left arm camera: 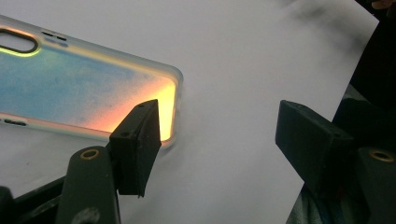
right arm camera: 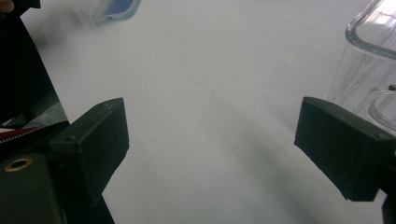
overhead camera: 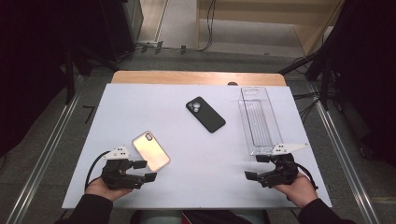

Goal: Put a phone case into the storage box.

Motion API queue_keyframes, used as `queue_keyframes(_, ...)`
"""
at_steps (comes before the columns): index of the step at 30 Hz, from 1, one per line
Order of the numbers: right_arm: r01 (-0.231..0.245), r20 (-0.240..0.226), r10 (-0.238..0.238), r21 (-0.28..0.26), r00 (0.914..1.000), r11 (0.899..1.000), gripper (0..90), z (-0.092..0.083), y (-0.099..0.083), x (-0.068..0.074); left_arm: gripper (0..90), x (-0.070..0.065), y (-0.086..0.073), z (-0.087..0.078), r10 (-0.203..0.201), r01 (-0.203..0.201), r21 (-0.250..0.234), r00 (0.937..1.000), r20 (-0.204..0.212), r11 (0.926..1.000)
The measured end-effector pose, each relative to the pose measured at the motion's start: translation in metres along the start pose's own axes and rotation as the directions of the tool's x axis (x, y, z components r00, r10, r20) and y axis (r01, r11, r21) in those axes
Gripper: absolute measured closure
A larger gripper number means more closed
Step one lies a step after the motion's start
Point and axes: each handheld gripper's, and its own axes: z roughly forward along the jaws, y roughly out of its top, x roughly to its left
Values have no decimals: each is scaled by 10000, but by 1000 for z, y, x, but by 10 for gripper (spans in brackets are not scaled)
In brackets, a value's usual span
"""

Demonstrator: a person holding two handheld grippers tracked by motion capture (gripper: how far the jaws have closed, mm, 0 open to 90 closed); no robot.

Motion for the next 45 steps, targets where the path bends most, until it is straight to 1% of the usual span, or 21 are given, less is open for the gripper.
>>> queue_keyframes(7,57,4,-57,-27,10000,10000,83,-1,0,1,317,0,0,-1,-36,35,-72,10000,-61,10000)
queue_keyframes(13,-52,54,53,-38,10000,10000,83,-1,0,1,317,1,0,-3,-74,74,-58,9999,-119,10000)
queue_keyframes(18,23,37,-23,-45,10000,10000,84,-2,0,1,317,0,0,-3,-86,86,-29,9998,-153,10000)
queue_keyframes(21,-4,44,4,-99,10000,10000,83,-2,0,0,317,1,0,-3,-256,255,-80,9995,-157,9996)
queue_keyframes(23,-57,43,58,-81,10000,10000,84,-2,0,1,317,1,0,-3,-247,245,-88,9996,-165,9997)
queue_keyframes(27,8,35,-7,-70,10000,10000,83,-2,0,1,317,0,1,-3,-173,172,-38,9997,-192,9998)
queue_keyframes(35,0,79,1,-71,10000,10000,83,-2,0,1,316,0,0,-3,-155,154,-47,9998,-142,9999)
queue_keyframes(42,0,119,1,-80,9999,10000,83,-2,-1,-1,315,2,0,-2,-223,222,-91,9997,-134,9997)
queue_keyframes(43,-34,148,36,-107,9999,9999,83,-2,-1,-1,291,2,1,-2,-284,283,-91,9995,-114,9996)
queue_keyframes(45,-44,161,45,-97,9999,9999,83,-1,-1,-1,291,2,1,-2,-281,279,-103,9995,-143,9996)
